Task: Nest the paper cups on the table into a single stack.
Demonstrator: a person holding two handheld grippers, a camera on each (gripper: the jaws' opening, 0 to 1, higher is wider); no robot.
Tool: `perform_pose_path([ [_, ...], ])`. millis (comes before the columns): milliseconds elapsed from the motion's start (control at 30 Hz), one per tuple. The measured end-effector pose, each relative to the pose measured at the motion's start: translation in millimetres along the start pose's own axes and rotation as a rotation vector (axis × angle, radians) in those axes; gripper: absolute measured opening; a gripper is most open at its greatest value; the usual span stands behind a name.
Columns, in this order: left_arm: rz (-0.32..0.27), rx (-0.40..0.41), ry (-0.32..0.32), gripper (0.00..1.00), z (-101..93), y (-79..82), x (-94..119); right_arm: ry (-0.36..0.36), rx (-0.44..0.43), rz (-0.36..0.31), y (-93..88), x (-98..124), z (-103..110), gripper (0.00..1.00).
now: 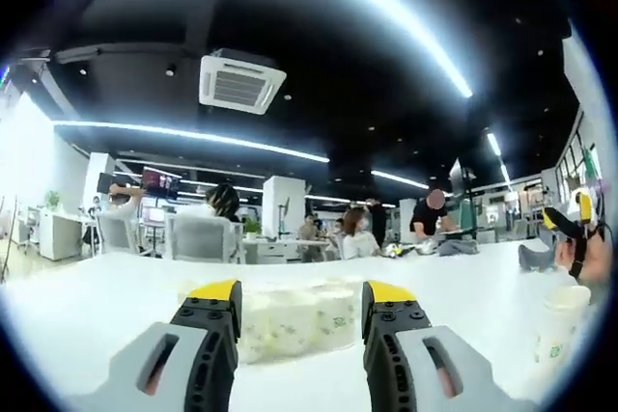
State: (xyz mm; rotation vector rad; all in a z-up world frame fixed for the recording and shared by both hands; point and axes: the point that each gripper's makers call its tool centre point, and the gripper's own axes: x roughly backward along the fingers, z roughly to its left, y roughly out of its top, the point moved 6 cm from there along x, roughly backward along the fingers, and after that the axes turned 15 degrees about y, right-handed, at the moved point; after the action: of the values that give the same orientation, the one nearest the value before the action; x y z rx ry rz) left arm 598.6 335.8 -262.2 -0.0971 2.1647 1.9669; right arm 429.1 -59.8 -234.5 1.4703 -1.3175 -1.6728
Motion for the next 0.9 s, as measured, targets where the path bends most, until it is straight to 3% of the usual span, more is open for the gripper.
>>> perform_pose_path([
  [167, 0.025, 0.006, 0.066, 0.53, 29.0, -4.1, -11, -0.017, -0.009, 0.0, -0.1, 8, -3, 0.5],
  [400, 0.098, -0.023, 0.165, 0.52, 83.1, -28.0, -37, -0.036, -0.002, 0.007, 5.6, 16, -6, 0.5],
  [567, 0.167, -0.051, 0.204, 0.53, 96.9, -47.8, -45, -0.043, 0.007, 0.017, 9.2, 18, -9, 0.5],
  [767, 0.265, -0.145, 0.208, 0.55, 108.4, -73.4, -63, -0.052, 0.006, 0.026, 9.2, 21, -12, 0.5],
  [900, 0.286, -0.164, 0.2, 0.57, 109.7, -76.2, -77, -0.057, -0.001, 0.032, 6.6, 22, -14, 0.5],
])
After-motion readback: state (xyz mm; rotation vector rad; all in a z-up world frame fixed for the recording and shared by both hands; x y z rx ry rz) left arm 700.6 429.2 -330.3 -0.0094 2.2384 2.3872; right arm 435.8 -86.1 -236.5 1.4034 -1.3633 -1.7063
